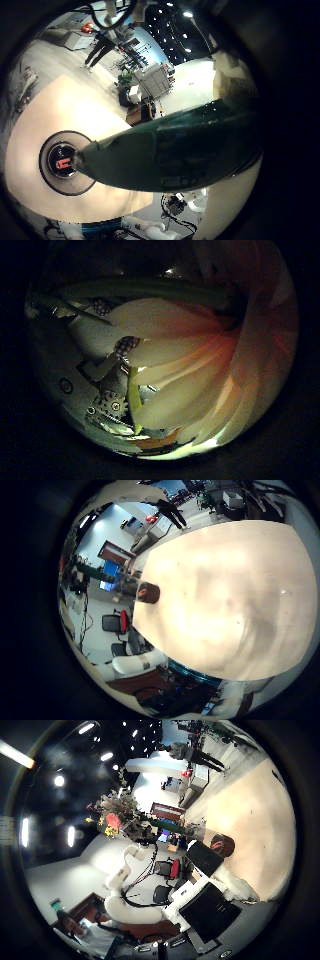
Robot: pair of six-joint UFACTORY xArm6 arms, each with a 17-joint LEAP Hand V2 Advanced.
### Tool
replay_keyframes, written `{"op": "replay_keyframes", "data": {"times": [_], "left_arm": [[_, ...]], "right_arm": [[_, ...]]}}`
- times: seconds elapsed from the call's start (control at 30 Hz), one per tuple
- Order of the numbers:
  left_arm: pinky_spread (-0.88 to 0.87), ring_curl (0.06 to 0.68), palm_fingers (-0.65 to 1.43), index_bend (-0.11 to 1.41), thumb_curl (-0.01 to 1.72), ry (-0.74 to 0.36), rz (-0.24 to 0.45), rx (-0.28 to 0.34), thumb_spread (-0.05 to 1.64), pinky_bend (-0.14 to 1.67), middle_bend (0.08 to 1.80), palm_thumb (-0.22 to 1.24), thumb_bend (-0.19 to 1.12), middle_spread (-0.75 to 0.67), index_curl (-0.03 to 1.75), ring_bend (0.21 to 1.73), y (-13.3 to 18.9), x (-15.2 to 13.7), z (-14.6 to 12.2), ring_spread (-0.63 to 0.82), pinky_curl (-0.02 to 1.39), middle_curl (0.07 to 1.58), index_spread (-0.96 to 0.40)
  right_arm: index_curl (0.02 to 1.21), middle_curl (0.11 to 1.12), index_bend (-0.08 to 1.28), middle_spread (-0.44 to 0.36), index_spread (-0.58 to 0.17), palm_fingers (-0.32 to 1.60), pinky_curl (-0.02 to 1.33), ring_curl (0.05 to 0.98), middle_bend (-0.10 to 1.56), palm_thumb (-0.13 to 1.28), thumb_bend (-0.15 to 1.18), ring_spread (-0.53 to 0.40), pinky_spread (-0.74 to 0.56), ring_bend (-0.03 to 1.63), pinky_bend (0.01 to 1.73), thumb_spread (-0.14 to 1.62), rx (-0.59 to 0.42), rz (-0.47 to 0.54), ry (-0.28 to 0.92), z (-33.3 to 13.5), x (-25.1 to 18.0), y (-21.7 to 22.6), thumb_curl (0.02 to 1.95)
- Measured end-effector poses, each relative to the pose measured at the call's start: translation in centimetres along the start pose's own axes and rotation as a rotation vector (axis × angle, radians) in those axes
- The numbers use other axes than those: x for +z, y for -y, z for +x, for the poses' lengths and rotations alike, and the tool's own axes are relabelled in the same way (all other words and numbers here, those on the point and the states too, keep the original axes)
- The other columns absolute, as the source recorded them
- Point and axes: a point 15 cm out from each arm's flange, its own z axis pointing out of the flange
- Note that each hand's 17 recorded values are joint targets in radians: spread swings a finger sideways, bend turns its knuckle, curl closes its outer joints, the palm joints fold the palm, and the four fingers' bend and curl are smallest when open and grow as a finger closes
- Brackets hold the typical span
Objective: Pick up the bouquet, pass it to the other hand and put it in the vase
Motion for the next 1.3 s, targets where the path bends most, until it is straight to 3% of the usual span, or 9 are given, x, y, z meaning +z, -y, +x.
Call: {"op": "replay_keyframes", "data": {"times": [0.47,0.5,0.53,0.57,0.6,0.63,0.77,0.97,1.3], "left_arm": [[-0.71,0.548,1.09,0.68,0.81,-0.006,-0.003,-0.039,1.03,1.02,1.31,0.84,-0.04,-0.40,1.16,1.50,-0.3,-0.3,-1.7,-0.37,1.20,0.73,-0.72],[-0.71,0.524,0.98,0.61,0.76,-0.016,-0.006,-0.047,0.99,0.95,1.28,0.72,-0.08,-0.41,1.15,1.43,-0.4,-0.3,-2.3,-0.40,1.15,0.71,-0.71],[-0.66,0.555,0.42,0.64,0.72,-0.023,-0.017,-0.046,0.96,0.70,1.30,0.60,-0.11,-0.39,1.14,1.28,-0.8,0.0,-2.8,-0.39,1.13,0.76,-0.70],[-0.46,0.552,-0.26,0.66,0.68,-0.033,-0.036,-0.043,0.94,0.44,1.04,0.50,-0.12,-0.24,1.13,1.12,-1.3,0.2,-3.2,-0.14,1.13,0.72,-0.63],[-0.35,0.472,-0.55,0.42,0.63,-0.042,-0.072,-0.047,0.92,0.40,0.80,0.38,-0.14,-0.04,1.06,1.05,-2.2,0.6,-3.6,0.03,1.10,0.64,-0.50],[-0.20,0.354,-0.49,0.26,0.58,-0.045,-0.123,-0.056,0.91,0.30,0.63,0.32,-0.10,0.12,0.98,0.94,-3.5,0.9,-4.4,0.19,1.04,0.51,-0.39],[0.14,0.244,-0.39,0.06,0.50,-0.068,-0.273,-0.095,0.88,0.16,0.41,0.20,-0.07,0.37,0.81,0.78,-7.5,1.1,-7.9,0.42,0.90,0.36,-0.18],[0.47,0.184,-0.29,0.05,0.43,-0.065,-0.218,-0.155,0.86,0.14,0.28,0.17,-0.04,0.52,0.58,0.64,-8.2,-0.4,-11.1,0.58,0.69,0.29,-0.01],[0.62,0.154,-0.21,0.09,0.37,-0.060,-0.153,-0.125,0.84,0.16,0.18,0.18,-0.04,0.58,0.32,0.52,-7.7,-3.6,-9.5,0.65,0.45,0.26,0.04]], "right_arm": [[0.28,0.35,0.16,0.036,-0.332,0.20,0.19,0.209,0.22,0.73,-0.02,0.145,0.47,0.59,0.75,1.02,0.010,-0.005,0.002,0.4,0.2,-0.2,0.52],[0.28,0.35,0.16,0.036,-0.338,0.20,0.19,0.210,0.22,0.73,-0.02,0.146,0.47,0.58,0.75,1.02,0.011,-0.007,0.002,0.4,0.3,-0.2,0.52],[0.29,0.35,0.17,0.036,-0.339,0.21,0.19,0.209,0.22,0.73,-0.02,0.146,0.48,0.58,0.75,1.02,0.011,-0.007,0.002,0.4,0.3,-0.2,0.52],[0.29,0.35,0.17,0.036,-0.336,0.21,0.19,0.209,0.22,0.73,-0.02,0.147,0.48,0.58,0.75,1.02,0.010,-0.007,0.003,0.4,0.3,-0.2,0.52],[0.29,0.35,0.17,0.036,-0.338,0.21,0.19,0.210,0.22,0.73,-0.02,0.148,0.48,0.59,0.75,1.02,0.008,-0.007,0.002,0.4,0.3,-0.2,0.52],[0.29,0.35,0.17,0.036,-0.341,0.22,0.19,0.209,0.22,0.73,-0.02,0.148,0.48,0.59,0.75,1.02,0.009,-0.007,0.002,0.4,0.3,-0.2,0.52],[0.30,0.35,0.20,0.032,-0.336,0.25,0.18,0.205,0.21,0.73,-0.02,0.150,0.48,0.57,0.74,1.02,0.011,-0.008,0.003,0.5,0.3,-0.2,0.52],[0.36,0.35,0.30,0.017,-0.325,0.35,0.15,0.190,0.20,0.73,-0.02,0.143,0.50,0.54,0.66,1.03,0.016,-0.025,0.004,0.6,0.4,-0.4,0.53],[0.38,0.35,0.26,0.014,-0.316,0.39,0.13,0.178,0.19,0.73,-0.02,0.136,0.51,0.51,0.63,1.03,0.021,-0.030,0.005,0.9,0.6,-0.6,0.53]]}}
